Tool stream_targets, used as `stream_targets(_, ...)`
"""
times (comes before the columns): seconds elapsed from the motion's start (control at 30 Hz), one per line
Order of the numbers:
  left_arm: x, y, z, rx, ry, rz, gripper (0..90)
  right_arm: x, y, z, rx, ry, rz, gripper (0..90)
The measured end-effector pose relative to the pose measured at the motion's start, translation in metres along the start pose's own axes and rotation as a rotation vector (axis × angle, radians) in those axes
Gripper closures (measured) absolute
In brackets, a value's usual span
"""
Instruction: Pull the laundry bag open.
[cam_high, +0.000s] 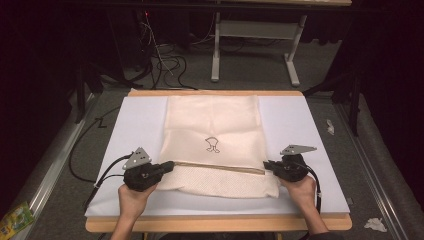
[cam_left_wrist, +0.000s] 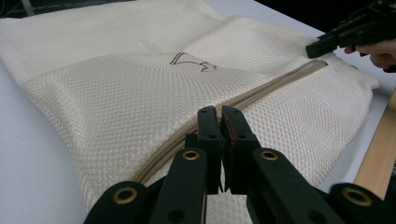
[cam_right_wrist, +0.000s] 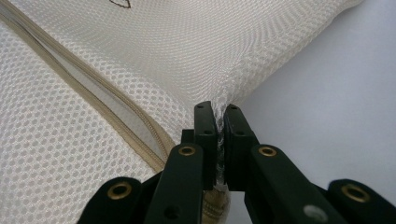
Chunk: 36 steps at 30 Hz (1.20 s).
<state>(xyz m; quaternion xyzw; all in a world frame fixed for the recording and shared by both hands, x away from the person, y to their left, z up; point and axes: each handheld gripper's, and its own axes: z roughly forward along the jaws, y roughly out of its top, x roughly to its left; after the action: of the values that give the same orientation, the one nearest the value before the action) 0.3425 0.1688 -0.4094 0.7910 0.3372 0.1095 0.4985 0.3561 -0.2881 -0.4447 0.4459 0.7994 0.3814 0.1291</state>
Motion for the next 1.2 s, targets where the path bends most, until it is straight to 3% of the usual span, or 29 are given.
stream_targets(0.2, 0.005, -0.001, -0.006, -0.022, 0.013, -0.018, 87.1, 0.001, -0.001, -0.002, -0.007, -0.027, -0.020, 87.6)
stream_targets(0.73, 0.010, -0.001, -0.012, -0.026, 0.029, -0.023, 87.1, -0.002, -0.001, -0.007, -0.015, -0.032, -0.018, 87.6)
stream_targets(1.2, 0.016, -0.003, -0.020, -0.041, 0.071, -0.033, 87.2, -0.002, 0.000, -0.011, -0.022, -0.051, -0.028, 87.7)
